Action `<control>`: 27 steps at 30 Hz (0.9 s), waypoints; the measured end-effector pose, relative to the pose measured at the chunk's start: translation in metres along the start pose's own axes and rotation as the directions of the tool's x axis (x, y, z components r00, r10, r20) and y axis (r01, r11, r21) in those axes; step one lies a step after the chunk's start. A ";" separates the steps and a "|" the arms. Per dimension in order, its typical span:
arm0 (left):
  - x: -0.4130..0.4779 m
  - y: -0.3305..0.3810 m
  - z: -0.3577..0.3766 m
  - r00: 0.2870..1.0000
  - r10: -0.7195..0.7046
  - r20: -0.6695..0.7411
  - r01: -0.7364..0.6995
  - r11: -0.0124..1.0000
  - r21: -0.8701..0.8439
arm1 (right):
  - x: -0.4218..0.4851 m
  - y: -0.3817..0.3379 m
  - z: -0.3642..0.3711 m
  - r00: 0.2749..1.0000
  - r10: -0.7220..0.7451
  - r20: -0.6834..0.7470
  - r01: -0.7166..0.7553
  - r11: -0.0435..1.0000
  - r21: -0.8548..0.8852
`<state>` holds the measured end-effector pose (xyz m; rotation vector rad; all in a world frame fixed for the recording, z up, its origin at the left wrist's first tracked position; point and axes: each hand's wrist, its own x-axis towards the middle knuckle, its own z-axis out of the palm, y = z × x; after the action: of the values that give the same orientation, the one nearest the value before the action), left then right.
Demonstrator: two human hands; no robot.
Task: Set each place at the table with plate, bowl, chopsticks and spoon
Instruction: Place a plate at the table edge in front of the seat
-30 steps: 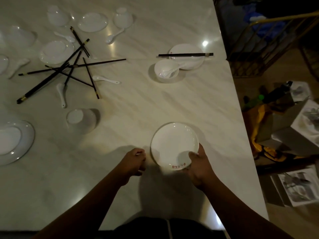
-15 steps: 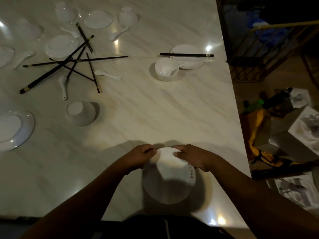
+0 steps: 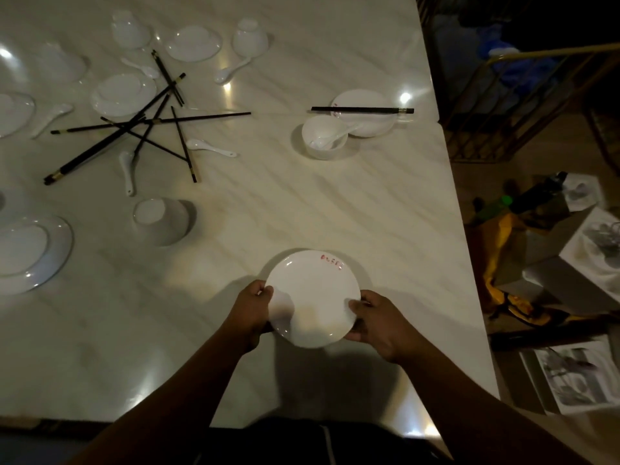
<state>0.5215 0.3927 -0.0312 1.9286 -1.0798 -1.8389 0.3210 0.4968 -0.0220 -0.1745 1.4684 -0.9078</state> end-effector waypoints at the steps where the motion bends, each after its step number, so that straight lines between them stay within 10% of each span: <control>1: 0.000 -0.002 0.001 1.000 -0.008 -0.006 0.008 1.000 -0.012 | 0.001 0.002 0.003 0.997 -0.034 -0.073 0.033 0.999 -0.021; 11: -0.007 -0.002 -0.007 0.988 -0.053 0.144 0.031 0.988 0.151 | 0.024 -0.013 0.000 0.912 -0.280 -0.300 0.092 0.852 -0.516; 27: 0.006 -0.002 -0.004 0.994 0.090 0.066 -0.111 0.848 0.519 | 0.029 -0.014 -0.008 0.858 -0.403 -0.317 0.103 0.742 -0.662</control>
<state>0.5257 0.3882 -0.0362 2.0553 -1.8113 -1.6434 0.3033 0.4732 -0.0376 -0.7309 2.1986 -0.6594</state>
